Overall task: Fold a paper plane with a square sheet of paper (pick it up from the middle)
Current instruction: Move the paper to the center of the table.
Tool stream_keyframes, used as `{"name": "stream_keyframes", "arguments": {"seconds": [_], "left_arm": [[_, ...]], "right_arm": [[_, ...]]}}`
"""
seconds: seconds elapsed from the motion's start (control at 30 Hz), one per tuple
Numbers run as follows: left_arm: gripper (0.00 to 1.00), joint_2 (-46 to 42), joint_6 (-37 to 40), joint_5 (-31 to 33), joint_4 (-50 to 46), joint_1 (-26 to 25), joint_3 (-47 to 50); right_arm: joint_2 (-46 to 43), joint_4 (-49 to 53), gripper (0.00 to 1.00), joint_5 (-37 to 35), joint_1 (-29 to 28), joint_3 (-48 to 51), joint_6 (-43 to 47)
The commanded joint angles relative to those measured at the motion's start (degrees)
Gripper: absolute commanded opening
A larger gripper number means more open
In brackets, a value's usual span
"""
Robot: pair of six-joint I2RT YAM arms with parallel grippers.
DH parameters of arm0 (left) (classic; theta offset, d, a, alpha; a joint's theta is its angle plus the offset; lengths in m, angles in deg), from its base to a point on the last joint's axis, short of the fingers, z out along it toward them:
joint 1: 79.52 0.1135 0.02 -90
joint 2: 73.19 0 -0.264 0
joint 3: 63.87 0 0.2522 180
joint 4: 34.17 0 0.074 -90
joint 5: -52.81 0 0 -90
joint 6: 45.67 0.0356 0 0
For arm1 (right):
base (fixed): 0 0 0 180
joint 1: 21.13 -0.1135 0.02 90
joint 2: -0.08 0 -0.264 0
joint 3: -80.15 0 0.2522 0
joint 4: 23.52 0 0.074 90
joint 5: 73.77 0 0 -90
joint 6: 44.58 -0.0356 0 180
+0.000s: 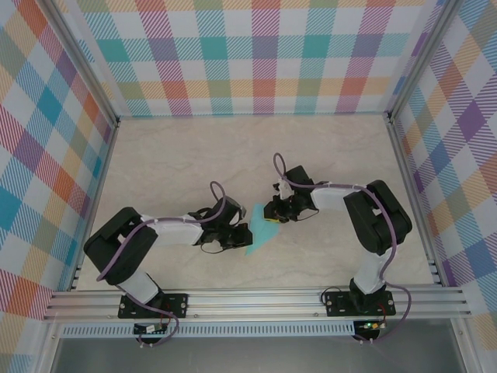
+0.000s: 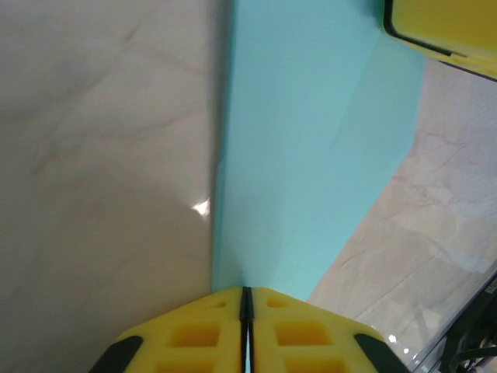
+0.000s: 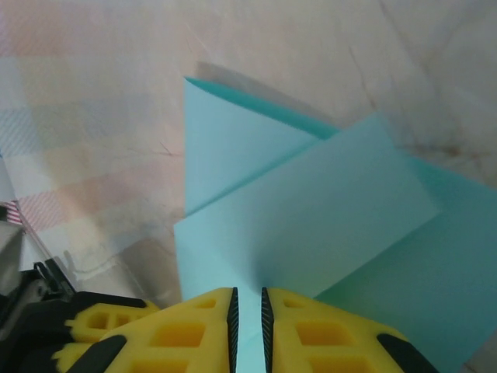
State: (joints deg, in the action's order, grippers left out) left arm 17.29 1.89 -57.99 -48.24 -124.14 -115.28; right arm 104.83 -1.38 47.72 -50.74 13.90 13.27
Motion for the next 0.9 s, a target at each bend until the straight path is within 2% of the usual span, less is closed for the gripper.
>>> {"name": "stream_keyframes", "arguments": {"seconds": [0.0, 0.17, 0.27, 0.43, 0.6, 0.87], "left_arm": [[0.16, -6.3, -0.9, 4.6, -10.5, -0.9, 0.3], [0.3, -14.1, 0.7, 11.2, -18.5, 0.4, -1.2], [0.36, -13.4, 2.0, 10.4, -18.6, 1.9, -2.1], [0.37, -6.5, 4.1, 5.8, -16.1, 2.3, -6.6], [0.36, -1.4, 5.1, 5.8, -14.6, 2.2, -10.1], [0.37, 2.6, 6.3, 5.2, -14.9, 2.3, -12.0]], "right_arm": [[2.0, -0.5, 0.17, -1.1, -0.5, 1.3, 0.1], [1.9, 0.0, 0.18, -0.8, -0.6, 1.3, 0.8], [0.9, 0.3, 0.18, -0.2, -0.6, 0.9, 0.8], [-2.4, 2.4, 0.19, -0.6, -0.6, 0.0, 1.0], [-6.4, 3.7, 0.22, -1.0, -0.6, 0.4, 0.4], [-15.5, 6.5, 0.33, -7.7, -0.6, 6.3, -4.5]]}}
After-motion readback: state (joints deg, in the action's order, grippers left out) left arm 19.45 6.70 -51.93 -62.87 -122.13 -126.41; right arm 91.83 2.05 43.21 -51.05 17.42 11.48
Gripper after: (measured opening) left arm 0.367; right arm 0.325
